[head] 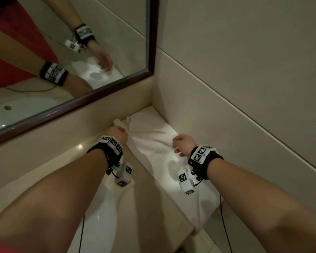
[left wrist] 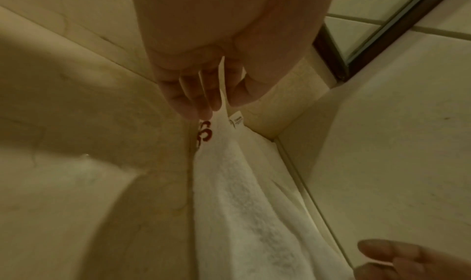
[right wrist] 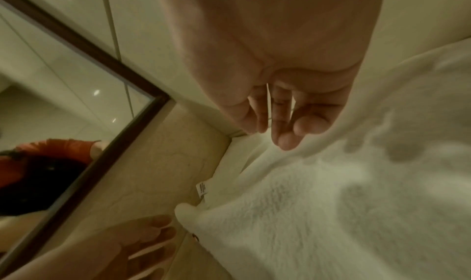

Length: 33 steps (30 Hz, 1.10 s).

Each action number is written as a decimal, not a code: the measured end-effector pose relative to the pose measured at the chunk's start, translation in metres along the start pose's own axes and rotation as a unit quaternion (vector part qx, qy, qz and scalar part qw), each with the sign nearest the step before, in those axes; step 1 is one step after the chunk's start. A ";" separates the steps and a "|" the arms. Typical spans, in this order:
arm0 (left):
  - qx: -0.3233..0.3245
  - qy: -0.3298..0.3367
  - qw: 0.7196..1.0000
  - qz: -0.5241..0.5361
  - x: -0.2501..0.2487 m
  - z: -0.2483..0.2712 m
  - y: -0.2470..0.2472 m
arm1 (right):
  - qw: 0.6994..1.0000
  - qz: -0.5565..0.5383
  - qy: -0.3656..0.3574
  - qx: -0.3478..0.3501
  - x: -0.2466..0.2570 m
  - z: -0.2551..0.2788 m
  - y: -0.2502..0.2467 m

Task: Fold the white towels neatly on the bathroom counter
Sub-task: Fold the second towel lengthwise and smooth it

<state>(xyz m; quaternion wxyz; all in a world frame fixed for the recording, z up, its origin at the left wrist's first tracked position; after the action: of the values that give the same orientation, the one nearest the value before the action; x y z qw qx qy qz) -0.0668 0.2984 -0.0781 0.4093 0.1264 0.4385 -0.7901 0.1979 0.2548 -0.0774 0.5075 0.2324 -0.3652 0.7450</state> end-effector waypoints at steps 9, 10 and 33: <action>-0.039 0.032 0.998 -0.026 0.018 -0.050 -0.016 | 0.992 0.093 -0.079 0.014 0.031 -0.059 0.051; -0.049 0.041 0.998 -0.027 0.018 -0.055 -0.016 | 0.986 0.133 -0.095 0.018 0.035 -0.065 0.054; -0.050 0.046 0.982 -0.175 0.002 -0.072 -0.009 | 0.863 0.455 -0.183 0.124 0.068 -0.132 0.070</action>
<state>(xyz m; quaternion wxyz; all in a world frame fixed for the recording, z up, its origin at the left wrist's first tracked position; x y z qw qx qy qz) -0.0868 0.3572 -0.1157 0.2498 0.0635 0.5115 -0.8197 0.1106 0.3824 -0.1325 0.0034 0.2337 -0.4217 0.8761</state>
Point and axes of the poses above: each hand's wrist, its own z-axis away from the middle knuckle, its own y-axis out of the palm, x = y × z, the point moved 2 cm from there along -z, towards the middle knuckle, and after that the axes turned 7 degrees about x, right-handed, at the moved point
